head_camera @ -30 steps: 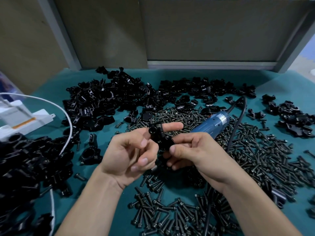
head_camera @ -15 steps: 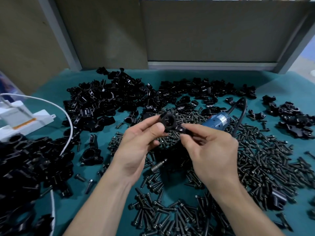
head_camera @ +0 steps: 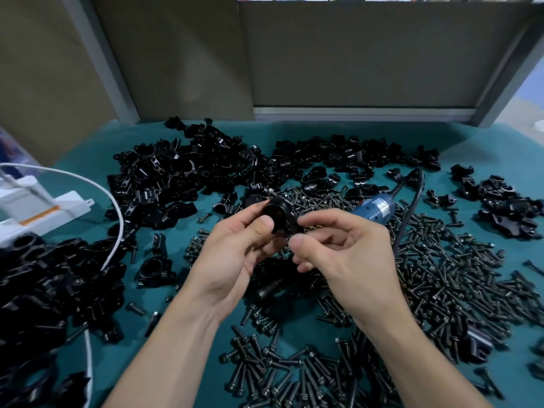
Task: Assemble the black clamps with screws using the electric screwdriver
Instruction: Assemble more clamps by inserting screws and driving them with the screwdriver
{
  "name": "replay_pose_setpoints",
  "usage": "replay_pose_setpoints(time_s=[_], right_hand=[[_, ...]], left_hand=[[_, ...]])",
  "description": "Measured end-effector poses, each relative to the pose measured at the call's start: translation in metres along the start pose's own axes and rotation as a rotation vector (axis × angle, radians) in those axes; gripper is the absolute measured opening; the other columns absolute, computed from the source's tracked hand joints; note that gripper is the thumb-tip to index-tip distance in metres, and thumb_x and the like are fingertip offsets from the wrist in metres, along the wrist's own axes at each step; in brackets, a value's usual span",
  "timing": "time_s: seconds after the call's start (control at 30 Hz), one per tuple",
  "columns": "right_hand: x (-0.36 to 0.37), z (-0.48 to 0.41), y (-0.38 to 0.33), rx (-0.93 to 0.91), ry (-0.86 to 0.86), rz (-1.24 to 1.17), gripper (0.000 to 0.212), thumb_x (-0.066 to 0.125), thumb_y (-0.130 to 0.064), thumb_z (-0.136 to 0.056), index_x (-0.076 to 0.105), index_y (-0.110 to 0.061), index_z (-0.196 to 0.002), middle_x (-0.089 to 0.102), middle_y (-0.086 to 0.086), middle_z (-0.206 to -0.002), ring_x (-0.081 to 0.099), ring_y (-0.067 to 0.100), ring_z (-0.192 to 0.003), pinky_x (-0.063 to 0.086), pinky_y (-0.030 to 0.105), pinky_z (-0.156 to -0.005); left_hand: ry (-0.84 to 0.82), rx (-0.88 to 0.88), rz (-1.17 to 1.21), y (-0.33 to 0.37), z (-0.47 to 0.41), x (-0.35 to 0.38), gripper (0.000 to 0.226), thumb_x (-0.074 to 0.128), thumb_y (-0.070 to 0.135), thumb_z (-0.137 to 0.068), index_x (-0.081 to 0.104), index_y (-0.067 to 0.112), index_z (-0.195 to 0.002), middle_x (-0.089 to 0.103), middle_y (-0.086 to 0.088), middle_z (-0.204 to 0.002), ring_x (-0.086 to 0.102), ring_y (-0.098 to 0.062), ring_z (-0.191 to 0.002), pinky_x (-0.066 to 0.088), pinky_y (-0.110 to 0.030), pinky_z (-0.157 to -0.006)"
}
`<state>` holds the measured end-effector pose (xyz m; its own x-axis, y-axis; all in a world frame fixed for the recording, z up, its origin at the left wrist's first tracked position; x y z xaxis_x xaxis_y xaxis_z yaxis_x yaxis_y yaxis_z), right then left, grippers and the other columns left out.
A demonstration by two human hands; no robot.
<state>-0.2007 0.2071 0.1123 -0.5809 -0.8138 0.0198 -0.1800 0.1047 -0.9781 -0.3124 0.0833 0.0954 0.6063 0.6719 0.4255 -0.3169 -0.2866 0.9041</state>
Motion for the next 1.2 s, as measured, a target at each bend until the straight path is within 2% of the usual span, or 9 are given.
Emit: replay_pose_setpoints(time_s=[0.1, 0.23, 0.43, 0.53, 0.67, 0.73, 0.93, 1.03, 1.2], right_hand=[[-0.002, -0.002, -0.003, 0.005, -0.009, -0.037, 0.003, 0.079, -0.02, -0.09, 0.08, -0.02, -0.087, 0.075, 0.009, -0.072, 0.072, 0.024, -0.061, 0.058, 0.029, -0.057], [-0.02, -0.009, 0.003, 0.074, 0.104, 0.183, 0.02, 0.074, -0.027, -0.095, 0.077, -0.024, -0.076, 0.073, 0.006, -0.066, 0.066, 0.018, -0.053, 0.052, 0.028, -0.055], [-0.042, -0.017, 0.008, 0.138, 0.251, 0.335, 0.013, 0.074, -0.031, -0.093, 0.078, -0.033, -0.08, 0.074, 0.0, -0.064, 0.067, 0.012, -0.052, 0.052, 0.034, -0.059], [-0.061, -0.02, 0.012, 0.215, 0.362, 0.505, 0.018, 0.071, -0.027, -0.089, 0.076, -0.025, -0.072, 0.073, -0.007, -0.061, 0.068, 0.009, -0.051, 0.051, 0.029, -0.057], [-0.068, -0.021, 0.012, 0.262, 0.392, 0.662, 0.018, 0.068, -0.027, -0.089, 0.072, -0.023, -0.072, 0.071, -0.002, -0.058, 0.071, 0.019, -0.056, 0.062, 0.038, -0.071], [-0.066, -0.02, 0.013, 0.248, 0.395, 0.718, 0.016, 0.067, -0.031, -0.09, 0.069, -0.024, -0.075, 0.071, -0.002, -0.057, 0.069, 0.015, -0.055, 0.06, 0.039, -0.08], [-0.064, -0.018, 0.016, 0.344, 0.372, 0.66, 0.04, 0.068, -0.054, -0.09, 0.044, -0.028, -0.108, 0.075, 0.0, -0.078, 0.072, 0.016, -0.066, 0.043, 0.031, -0.06], [-0.065, -0.018, 0.016, 0.351, 0.358, 0.598, 0.047, 0.071, -0.048, -0.09, 0.042, -0.032, -0.122, 0.075, -0.003, -0.067, 0.069, 0.007, -0.051, 0.051, 0.037, -0.065], [-0.067, -0.02, 0.02, 0.353, 0.365, 0.58, 0.047, 0.07, -0.042, -0.088, 0.041, -0.033, -0.125, 0.074, -0.008, -0.063, 0.072, 0.011, -0.058, 0.059, 0.049, -0.078]], left_hand=[[0.001, -0.043, 0.067, -0.001, 0.002, 0.0, 0.03, 0.063, 0.022, -0.089, 0.076, 0.01, -0.114, 0.077, -0.009, -0.106, 0.068, -0.014, -0.086, 0.059, -0.026, -0.073], [0.061, -0.134, 0.179, -0.005, 0.004, -0.004, 0.029, 0.063, 0.027, -0.086, 0.085, 0.012, -0.096, 0.074, -0.016, -0.101, 0.07, -0.021, -0.083, 0.062, -0.034, -0.078], [0.025, -0.155, 0.243, -0.001, 0.004, -0.007, 0.03, 0.059, 0.028, -0.091, 0.081, 0.014, -0.105, 0.068, -0.012, -0.095, 0.065, -0.021, -0.075, 0.055, -0.03, -0.063], [0.044, -0.169, 0.281, 0.0, 0.004, -0.008, 0.031, 0.059, 0.027, -0.09, 0.08, 0.014, -0.108, 0.069, -0.012, -0.093, 0.066, -0.021, -0.073, 0.056, -0.027, -0.055], [-0.048, -0.209, 0.448, 0.002, 0.007, -0.004, 0.034, 0.058, 0.022, -0.09, 0.06, 0.007, -0.121, 0.06, -0.012, -0.087, 0.054, -0.016, -0.064, 0.044, -0.018, -0.044], [-0.119, -0.221, 0.488, 0.003, 0.009, -0.002, 0.028, 0.055, 0.021, -0.095, 0.052, 0.01, -0.121, 0.058, -0.01, -0.084, 0.05, -0.013, -0.058, 0.04, -0.016, -0.04], [-0.212, -0.174, 0.427, 0.006, 0.011, -0.003, 0.026, 0.061, 0.024, -0.093, 0.061, 0.012, -0.117, 0.06, -0.01, -0.09, 0.053, -0.015, -0.061, 0.044, -0.018, -0.043], [-0.171, -0.131, 0.282, 0.008, 0.01, -0.004, 0.034, 0.073, 0.025, -0.083, 0.073, 0.014, -0.115, 0.063, -0.011, -0.098, 0.059, -0.02, -0.066, 0.049, -0.023, -0.048], [-0.177, -0.117, 0.184, 0.008, 0.01, -0.001, 0.032, 0.082, 0.018, -0.071, 0.077, 0.016, -0.102, 0.071, -0.003, -0.089, 0.061, -0.018, -0.069, 0.051, -0.022, -0.051]])
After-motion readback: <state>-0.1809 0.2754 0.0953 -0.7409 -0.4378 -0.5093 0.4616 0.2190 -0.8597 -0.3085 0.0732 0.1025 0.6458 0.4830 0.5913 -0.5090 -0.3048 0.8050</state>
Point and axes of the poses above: each hand's wrist, its own z-axis away from the middle knuckle, its own x-axis out of the palm, y = z × x, the point moved 4 cm from there along -z, towards the middle knuckle
